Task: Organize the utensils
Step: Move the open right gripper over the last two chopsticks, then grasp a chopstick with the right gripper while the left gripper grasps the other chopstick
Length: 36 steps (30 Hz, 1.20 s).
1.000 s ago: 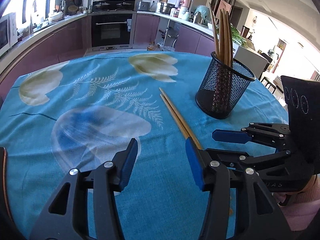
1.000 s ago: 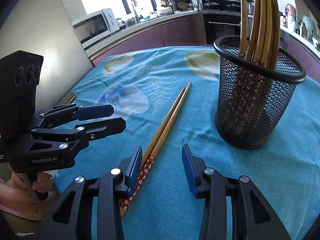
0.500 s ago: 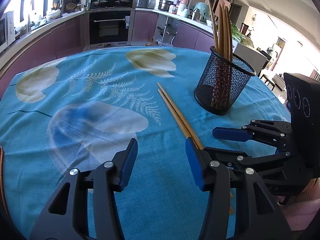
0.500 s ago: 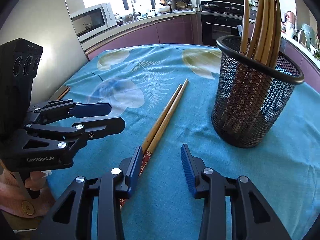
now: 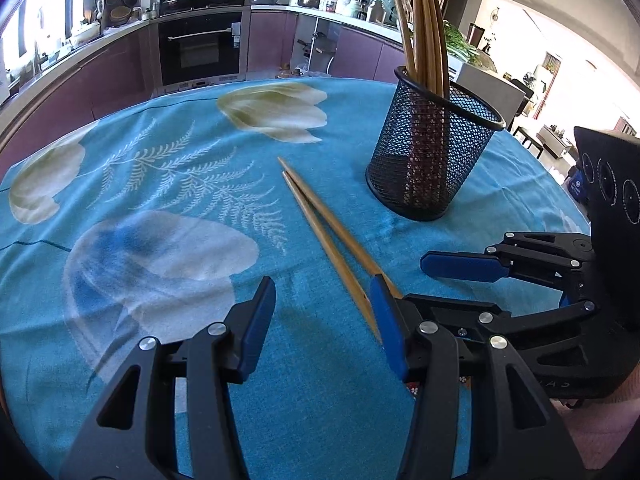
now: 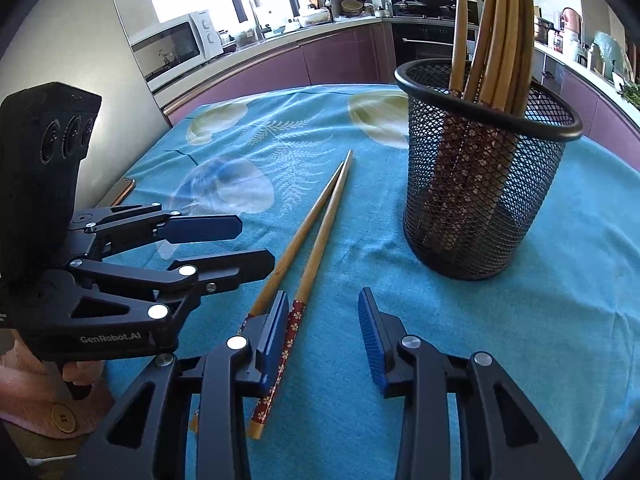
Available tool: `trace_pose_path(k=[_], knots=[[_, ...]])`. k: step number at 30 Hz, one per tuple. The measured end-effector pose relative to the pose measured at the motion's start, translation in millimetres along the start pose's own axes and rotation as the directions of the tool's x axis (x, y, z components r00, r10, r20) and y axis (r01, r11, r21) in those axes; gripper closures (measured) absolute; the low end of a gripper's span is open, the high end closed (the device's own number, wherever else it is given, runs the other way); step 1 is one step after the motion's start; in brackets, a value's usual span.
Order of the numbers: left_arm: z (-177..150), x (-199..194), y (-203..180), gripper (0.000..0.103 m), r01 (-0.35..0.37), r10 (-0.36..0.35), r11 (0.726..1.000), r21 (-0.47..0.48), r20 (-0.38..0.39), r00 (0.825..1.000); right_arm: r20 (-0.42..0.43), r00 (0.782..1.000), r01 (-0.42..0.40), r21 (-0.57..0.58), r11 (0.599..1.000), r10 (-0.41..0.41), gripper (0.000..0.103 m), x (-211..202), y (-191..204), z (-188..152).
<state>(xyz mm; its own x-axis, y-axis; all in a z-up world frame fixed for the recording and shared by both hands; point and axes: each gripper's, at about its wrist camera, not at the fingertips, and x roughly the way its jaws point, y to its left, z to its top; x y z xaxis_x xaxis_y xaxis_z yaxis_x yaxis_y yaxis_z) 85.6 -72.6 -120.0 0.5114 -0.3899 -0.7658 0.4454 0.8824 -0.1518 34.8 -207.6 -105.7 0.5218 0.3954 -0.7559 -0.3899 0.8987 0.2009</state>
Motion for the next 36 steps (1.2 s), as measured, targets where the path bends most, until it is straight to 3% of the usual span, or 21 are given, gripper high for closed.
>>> trace_pose_path(k=[9, 18, 22, 25, 34, 36], knots=[[7.0, 13.2, -4.5, 0.060, -0.008, 0.009, 1.000, 0.016, -0.032, 0.999, -0.001, 1.000, -0.005, 0.007, 1.000, 0.005, 0.069, -1.2, -1.9, 0.1], [9.3, 9.3, 1.6, 0.087, -0.010, 0.011, 1.000, 0.025, -0.048, 0.999, 0.001, 1.000, 0.010, -0.004, 1.000, -0.010, 0.069, 4.6, 0.2, 7.1], [9.3, 7.2, 5.9, 0.087, -0.024, 0.025, 1.000, 0.016, -0.046, 0.999, 0.004, 1.000, 0.017, -0.011, 1.000, -0.016, 0.070, 11.3, 2.9, 13.9], [10.5, 7.1, 10.8, 0.076, -0.030, 0.030, 1.000, 0.000, -0.048, 0.998, 0.006, 1.000, 0.022, -0.017, 1.000, -0.022, 0.070, 16.7, 5.5, 19.6], [16.1, 15.5, 15.8, 0.078, -0.039, 0.039, 0.999, 0.003, -0.058, 0.998, 0.008, 0.999, 0.038, -0.004, 0.999, -0.038, 0.080, 25.1, 3.1, 32.0], [16.8, 15.7, 15.6, 0.082, -0.041, 0.042, 0.999, 0.006, -0.059, 0.997, 0.009, 0.999, 0.042, 0.003, 0.999, -0.042, 0.084, 25.0, 2.1, 32.4]])
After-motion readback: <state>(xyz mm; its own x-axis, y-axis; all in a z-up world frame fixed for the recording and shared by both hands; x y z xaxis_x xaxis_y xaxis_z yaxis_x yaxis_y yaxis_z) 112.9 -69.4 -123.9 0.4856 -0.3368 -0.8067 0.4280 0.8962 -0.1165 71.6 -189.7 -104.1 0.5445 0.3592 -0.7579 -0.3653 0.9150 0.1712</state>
